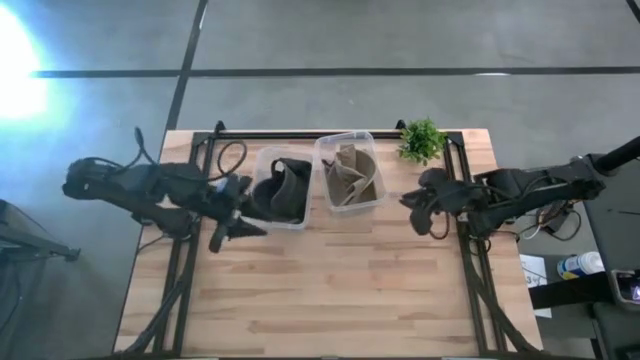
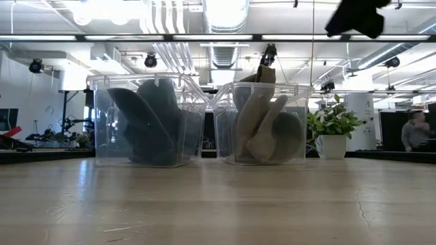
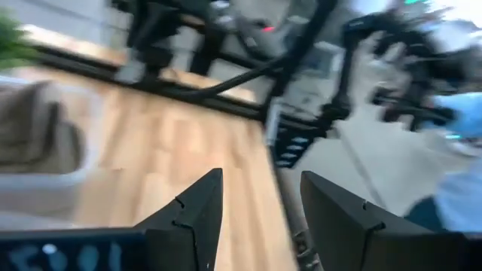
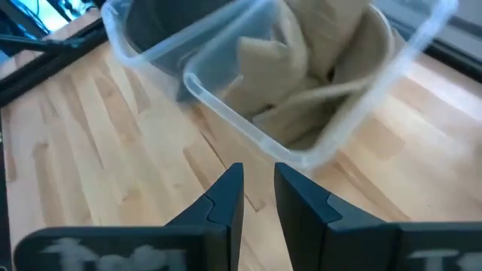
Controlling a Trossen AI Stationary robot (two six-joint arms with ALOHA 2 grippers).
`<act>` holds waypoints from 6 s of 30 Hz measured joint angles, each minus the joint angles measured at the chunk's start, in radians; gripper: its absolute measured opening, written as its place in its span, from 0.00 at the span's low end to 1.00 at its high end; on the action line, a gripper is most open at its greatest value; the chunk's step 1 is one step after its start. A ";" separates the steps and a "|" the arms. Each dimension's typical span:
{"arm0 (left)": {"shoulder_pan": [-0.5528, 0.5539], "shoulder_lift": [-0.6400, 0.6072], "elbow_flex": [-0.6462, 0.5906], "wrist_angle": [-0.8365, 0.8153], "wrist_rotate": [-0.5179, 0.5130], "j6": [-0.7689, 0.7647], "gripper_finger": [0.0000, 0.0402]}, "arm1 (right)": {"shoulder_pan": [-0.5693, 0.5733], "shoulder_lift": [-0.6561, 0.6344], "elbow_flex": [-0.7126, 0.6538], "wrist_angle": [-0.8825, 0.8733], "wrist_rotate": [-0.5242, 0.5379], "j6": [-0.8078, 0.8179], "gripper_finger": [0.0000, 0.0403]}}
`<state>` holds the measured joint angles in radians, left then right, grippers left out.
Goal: Pick & Place hat
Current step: Return to home position
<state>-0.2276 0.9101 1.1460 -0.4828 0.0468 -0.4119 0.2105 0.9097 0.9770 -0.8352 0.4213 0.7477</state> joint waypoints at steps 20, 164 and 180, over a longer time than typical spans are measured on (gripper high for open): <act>0.058 -0.287 -0.999 1.373 0.192 -0.097 0.43 | 0.005 -0.493 -0.366 0.402 -0.151 -0.090 0.18; 0.247 -0.905 -1.135 0.515 -0.142 0.303 0.43 | -0.207 -0.877 -0.968 0.869 -0.568 -0.676 0.18; 0.247 -0.905 -1.135 0.515 -0.142 0.303 0.43 | -0.207 -0.874 -0.968 0.869 -0.568 -0.676 0.18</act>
<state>0.0193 0.0048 0.0109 0.0326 -0.0948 -0.1089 0.0032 0.0360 0.0090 0.0338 -0.1466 0.0718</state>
